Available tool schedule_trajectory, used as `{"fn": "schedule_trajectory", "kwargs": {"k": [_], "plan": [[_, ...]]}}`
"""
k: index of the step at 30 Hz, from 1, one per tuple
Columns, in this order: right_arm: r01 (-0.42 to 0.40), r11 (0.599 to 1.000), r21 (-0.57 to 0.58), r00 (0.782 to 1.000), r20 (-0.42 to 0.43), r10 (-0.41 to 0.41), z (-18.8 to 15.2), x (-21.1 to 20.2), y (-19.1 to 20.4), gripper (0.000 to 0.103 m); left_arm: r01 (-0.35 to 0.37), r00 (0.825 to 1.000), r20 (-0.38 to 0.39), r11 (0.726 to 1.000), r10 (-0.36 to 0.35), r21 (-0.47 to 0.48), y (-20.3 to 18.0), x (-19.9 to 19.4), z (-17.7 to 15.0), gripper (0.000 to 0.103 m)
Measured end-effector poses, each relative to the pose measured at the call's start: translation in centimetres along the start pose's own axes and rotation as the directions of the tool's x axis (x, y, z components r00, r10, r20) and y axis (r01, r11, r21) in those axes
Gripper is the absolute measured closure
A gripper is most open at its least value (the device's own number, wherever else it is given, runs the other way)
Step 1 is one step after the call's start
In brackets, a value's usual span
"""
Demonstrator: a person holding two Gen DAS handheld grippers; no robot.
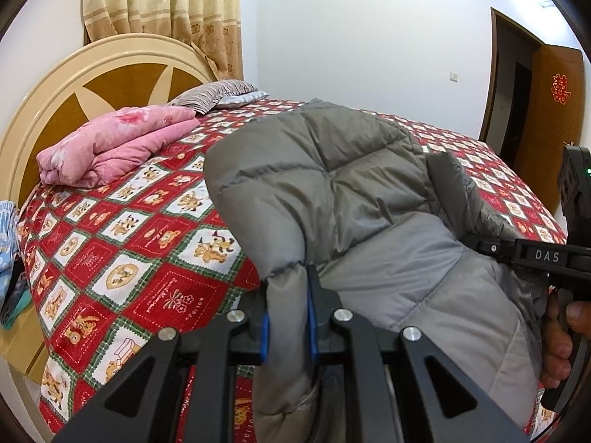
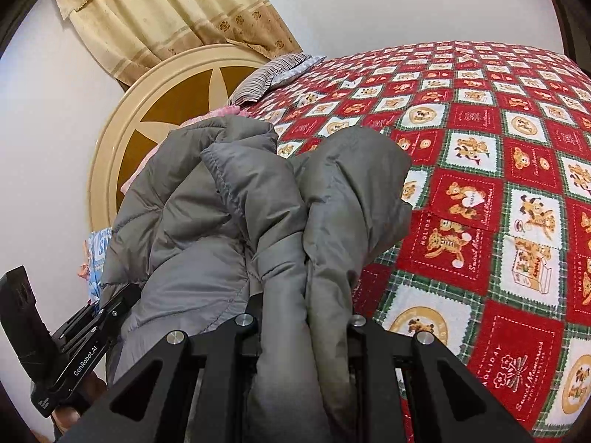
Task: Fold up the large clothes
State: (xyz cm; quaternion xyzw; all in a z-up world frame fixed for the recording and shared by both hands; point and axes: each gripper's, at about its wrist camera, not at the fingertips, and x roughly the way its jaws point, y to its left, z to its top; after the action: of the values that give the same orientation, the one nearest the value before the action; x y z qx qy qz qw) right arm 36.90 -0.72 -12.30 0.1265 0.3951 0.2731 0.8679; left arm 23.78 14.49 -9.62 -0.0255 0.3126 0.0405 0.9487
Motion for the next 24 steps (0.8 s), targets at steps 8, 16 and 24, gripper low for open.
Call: {"fn": "schedule_trajectory", "kwargs": {"k": [8, 16, 24], "plan": [[0.005, 1.000, -0.016, 1.000, -0.021, -0.005, -0.3, 1.4, 0.5, 0.086, -0.016, 1.000, -0.022, 1.000, 0.016, 0.003, 0.9, 1.0, -1.0, 0.087], [0.016, 1.000, -0.009, 0.998, -0.056, -0.016, -0.7, 2.9, 0.1, 0.086, -0.044, 0.998, -0.042, 0.999, 0.044, 0.011, 1.2, 2.3, -2.0, 0.080], [0.024, 1.000, -0.004, 0.997, -0.069, -0.025, -1.1, 3.8, -0.3, 0.086, -0.052, 0.998, -0.042, 0.998, 0.053, 0.022, 1.0, 2.7, -2.4, 0.080]]}}
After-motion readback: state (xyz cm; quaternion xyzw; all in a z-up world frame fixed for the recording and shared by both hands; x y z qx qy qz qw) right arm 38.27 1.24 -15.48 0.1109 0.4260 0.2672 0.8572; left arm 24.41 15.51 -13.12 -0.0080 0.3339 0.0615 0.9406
